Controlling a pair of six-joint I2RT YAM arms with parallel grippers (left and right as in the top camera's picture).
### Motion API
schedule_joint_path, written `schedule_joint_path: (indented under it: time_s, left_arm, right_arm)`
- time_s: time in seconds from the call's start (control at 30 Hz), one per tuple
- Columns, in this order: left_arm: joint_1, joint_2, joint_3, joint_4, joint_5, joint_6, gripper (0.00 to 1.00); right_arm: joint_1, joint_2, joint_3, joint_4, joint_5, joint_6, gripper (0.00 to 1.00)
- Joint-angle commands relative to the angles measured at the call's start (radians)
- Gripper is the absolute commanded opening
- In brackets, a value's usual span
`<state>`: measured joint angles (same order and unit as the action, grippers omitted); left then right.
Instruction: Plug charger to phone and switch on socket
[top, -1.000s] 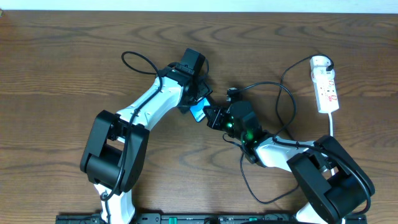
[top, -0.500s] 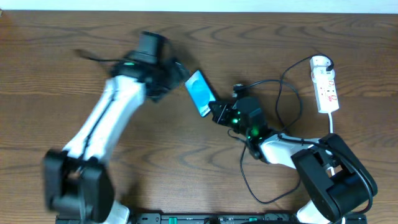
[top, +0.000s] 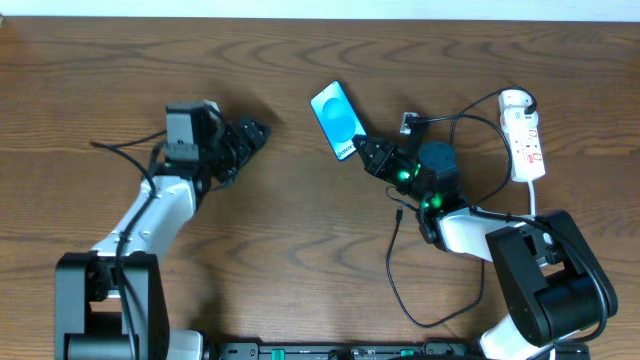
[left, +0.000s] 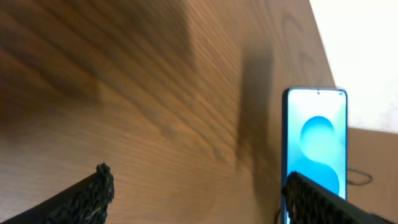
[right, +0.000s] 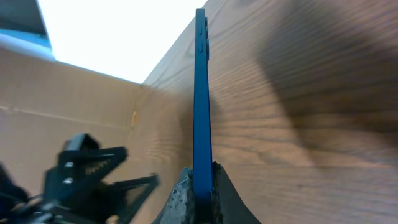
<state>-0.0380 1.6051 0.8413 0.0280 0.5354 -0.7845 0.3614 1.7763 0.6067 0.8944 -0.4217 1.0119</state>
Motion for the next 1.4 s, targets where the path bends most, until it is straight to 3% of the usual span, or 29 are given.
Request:
schedule_joint_path:
  time_s: [0.0,0.27,0.53,1.1,1.37]
  left_arm:
    - [-0.020,0.032,-0.038,0.101,0.080,-0.071,0.87]
    - [-0.072,0.206,-0.037,0.484,0.201,-0.228,0.87]
    - [-0.130,0.346,-0.037,0.731,0.217,-0.329,0.87]
    - [-0.167,0.413,-0.037,1.051,0.206,-0.478,0.87]
    - [-0.167,0.413,-0.037,1.064,0.214,-0.494,0.87]
  right_arm:
    - [0.001,0.000,0.014,0.026,-0.049,0.058,0.01]
    - [0.001,0.001,0.014,0.021,-0.055,0.092,0.01]
    - [0.000,0.006,0.014,0.004,-0.029,0.112,0.01]
    - [0.011,0.020,0.015,0.052,-0.053,0.163,0.01]
    - [0.039,0.122,0.043,0.191,-0.082,0.242,0.01]
